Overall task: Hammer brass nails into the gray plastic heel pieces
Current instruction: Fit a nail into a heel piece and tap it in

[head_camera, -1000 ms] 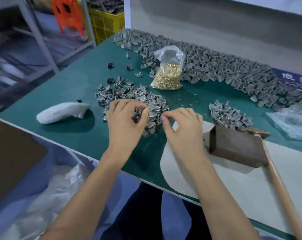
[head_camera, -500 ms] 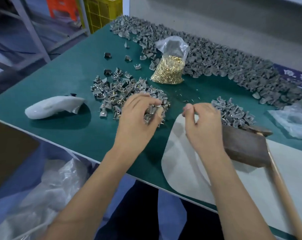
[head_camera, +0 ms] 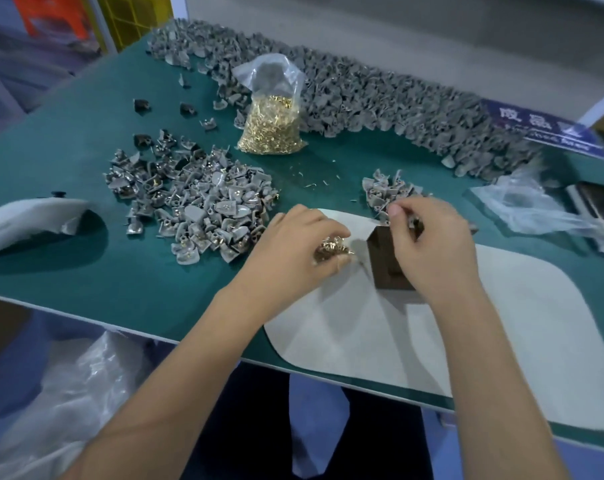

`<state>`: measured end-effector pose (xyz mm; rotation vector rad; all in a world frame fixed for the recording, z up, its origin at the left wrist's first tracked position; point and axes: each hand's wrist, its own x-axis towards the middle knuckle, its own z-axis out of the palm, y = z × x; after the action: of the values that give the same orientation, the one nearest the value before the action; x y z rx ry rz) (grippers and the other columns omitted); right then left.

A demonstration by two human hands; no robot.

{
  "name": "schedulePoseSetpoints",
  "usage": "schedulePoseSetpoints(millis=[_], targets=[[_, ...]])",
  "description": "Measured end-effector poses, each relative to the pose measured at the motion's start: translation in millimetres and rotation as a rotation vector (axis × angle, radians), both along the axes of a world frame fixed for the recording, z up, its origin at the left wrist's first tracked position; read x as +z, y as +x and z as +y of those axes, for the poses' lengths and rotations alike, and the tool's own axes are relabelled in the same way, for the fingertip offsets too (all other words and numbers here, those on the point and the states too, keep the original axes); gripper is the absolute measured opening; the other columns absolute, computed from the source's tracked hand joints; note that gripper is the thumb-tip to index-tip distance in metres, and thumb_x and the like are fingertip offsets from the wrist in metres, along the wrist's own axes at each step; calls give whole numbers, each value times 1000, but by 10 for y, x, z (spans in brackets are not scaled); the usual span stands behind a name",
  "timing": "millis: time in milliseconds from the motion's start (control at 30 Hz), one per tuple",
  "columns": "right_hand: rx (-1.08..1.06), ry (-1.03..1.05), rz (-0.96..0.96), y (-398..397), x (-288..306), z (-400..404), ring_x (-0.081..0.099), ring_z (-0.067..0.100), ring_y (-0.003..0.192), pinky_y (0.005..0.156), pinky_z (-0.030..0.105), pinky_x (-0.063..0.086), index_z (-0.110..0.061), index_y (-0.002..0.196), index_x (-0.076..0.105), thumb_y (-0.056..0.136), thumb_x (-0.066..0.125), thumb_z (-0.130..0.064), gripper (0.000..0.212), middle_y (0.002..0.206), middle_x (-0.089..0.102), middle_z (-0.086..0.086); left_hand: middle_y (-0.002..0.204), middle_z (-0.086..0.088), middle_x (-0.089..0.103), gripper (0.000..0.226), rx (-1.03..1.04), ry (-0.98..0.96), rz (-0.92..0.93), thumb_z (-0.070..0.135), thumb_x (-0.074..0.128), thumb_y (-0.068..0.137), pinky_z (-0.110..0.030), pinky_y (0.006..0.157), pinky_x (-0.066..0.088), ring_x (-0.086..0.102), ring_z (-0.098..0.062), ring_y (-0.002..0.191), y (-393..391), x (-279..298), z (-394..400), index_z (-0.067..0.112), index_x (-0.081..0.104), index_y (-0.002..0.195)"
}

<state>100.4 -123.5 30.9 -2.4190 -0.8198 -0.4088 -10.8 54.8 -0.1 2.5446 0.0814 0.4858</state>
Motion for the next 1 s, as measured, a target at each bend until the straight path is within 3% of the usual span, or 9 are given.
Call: schedulePoseSetpoints(millis=[167,367,733,800,867,933,1000], targets=[[-136,-45,73,-4,-146,-155,61,35,95,86,43,47,-12,97,76,101,57,-23,22,97,73,8,114,17,58,33,6,88,58,46,71,88,-34,99,35,45,-11,118,101,-34,-142,36,69,120],[-293,-45,23,-144,-178,-60,58,37,91,88,44,42,-14,91,73,99,54,-28,25,91,70,9,105,15,62,14,59,130,92,39,70,93,-30,87,28,46,-13,112,186,4,-186,36,76,105],[-301,-67,21,-145,-184,-81,58,28,102,99,43,40,-23,101,74,101,49,-38,29,103,73,1,120,7,53,14,28,235,202,33,54,103,-31,96,27,35,-19,124,276,59,-254,23,64,108],[-293,-16,4,-158,-195,-83,59,28,100,97,44,43,-24,101,74,99,51,-37,26,102,72,0,119,7,55,12,41,179,152,30,57,103,-30,96,28,37,-18,123,282,65,-264,22,66,105],[-246,108,-43,-176,-213,-110,60,27,97,93,47,48,-24,101,73,98,56,-33,19,101,71,-3,113,8,58,8,75,-21,91,25,59,102,-27,99,31,39,-17,119,289,117,-305,23,66,99],[-152,258,-120,-182,-247,-167,62,25,95,88,49,50,-23,102,74,97,62,-26,13,101,70,-6,106,11,59,13,98,-263,62,26,58,102,-19,93,33,43,-12,112,326,201,-367,32,63,91],[-44,369,-156,-184,-275,-210,64,23,96,86,49,50,-21,108,75,98,65,-23,14,104,72,-7,102,14,64,17,93,-422,81,30,59,102,-20,85,38,53,-5,101,373,307,-432,39,63,88]])
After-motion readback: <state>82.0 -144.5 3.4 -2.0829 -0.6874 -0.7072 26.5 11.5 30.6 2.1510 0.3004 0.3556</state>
